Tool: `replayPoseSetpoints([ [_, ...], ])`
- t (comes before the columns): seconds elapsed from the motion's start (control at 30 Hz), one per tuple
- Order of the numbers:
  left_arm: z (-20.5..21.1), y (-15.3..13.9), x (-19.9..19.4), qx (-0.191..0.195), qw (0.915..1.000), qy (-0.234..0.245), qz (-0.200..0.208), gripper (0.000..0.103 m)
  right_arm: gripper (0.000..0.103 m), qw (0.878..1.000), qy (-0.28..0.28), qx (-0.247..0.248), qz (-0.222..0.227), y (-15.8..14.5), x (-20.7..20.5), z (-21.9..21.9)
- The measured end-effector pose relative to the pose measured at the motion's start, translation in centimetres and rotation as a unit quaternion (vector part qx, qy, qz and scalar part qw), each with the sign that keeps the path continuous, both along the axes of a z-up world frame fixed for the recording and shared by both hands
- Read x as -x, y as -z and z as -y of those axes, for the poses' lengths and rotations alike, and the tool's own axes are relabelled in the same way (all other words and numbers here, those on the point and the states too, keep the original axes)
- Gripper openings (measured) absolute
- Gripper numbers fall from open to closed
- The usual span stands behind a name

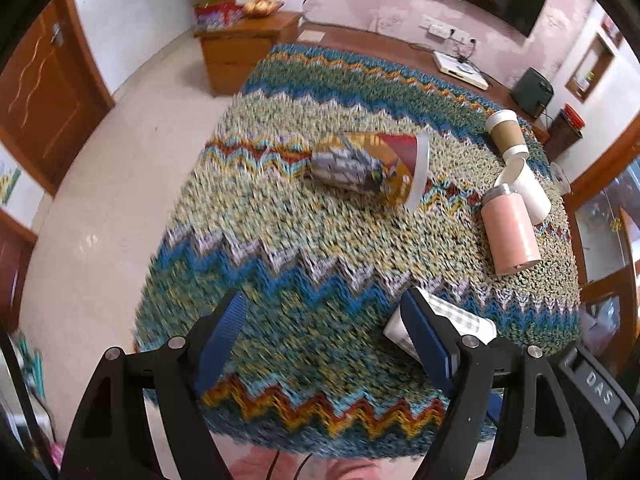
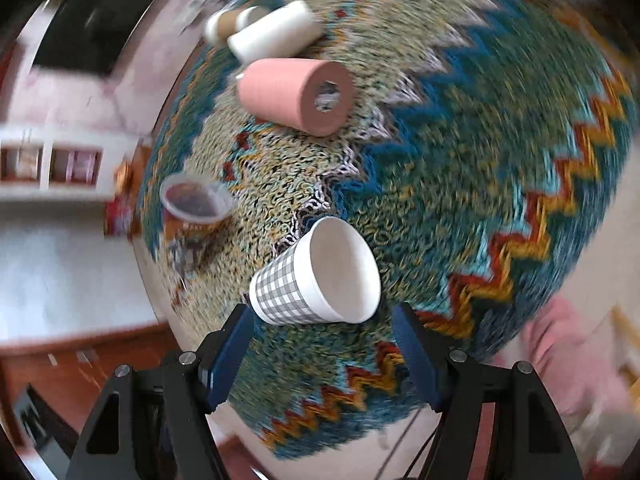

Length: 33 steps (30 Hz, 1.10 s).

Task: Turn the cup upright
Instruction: 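Grasp the gingham cup with the right gripper while the left gripper releases it, then rotate the gingham cup with the right gripper until its mouth faces up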

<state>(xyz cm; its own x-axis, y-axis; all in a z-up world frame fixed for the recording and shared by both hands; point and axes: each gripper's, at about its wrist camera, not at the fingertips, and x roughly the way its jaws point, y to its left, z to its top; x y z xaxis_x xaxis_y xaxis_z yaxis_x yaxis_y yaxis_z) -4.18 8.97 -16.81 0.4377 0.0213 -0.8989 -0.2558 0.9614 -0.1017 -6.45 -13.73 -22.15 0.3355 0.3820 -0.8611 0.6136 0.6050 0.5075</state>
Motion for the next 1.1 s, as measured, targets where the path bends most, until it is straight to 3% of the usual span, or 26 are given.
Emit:
replayPoseSetpoints([
  [0.2, -1.3, -1.0, -1.4, -0.032, 0.9973, 0.060, 0.026, 0.082, 0.072, 0.994, 0.101, -0.040, -0.004, 2.0, 0.7, -1.0],
  [0.5, -1.1, -0.5, -3.4, -0.057, 0.9901, 0.125, 0.029, 0.082, 0.072, 0.979, 0.185, -0.087, -0.022, 5.1, -0.2, -2.2],
  [0.9, -0.9, -0.7, -5.0, -0.046, 0.9869, 0.151, 0.035, 0.082, 0.079, 0.968, 0.210, -0.126, -0.051, 5.7, 1.5, -2.0],
  [1.1, -1.0, -1.0, -4.9, -0.050, 0.9861, 0.153, 0.042, 0.082, 0.080, 0.963, 0.216, -0.156, -0.044, 5.8, 1.0, -2.8],
])
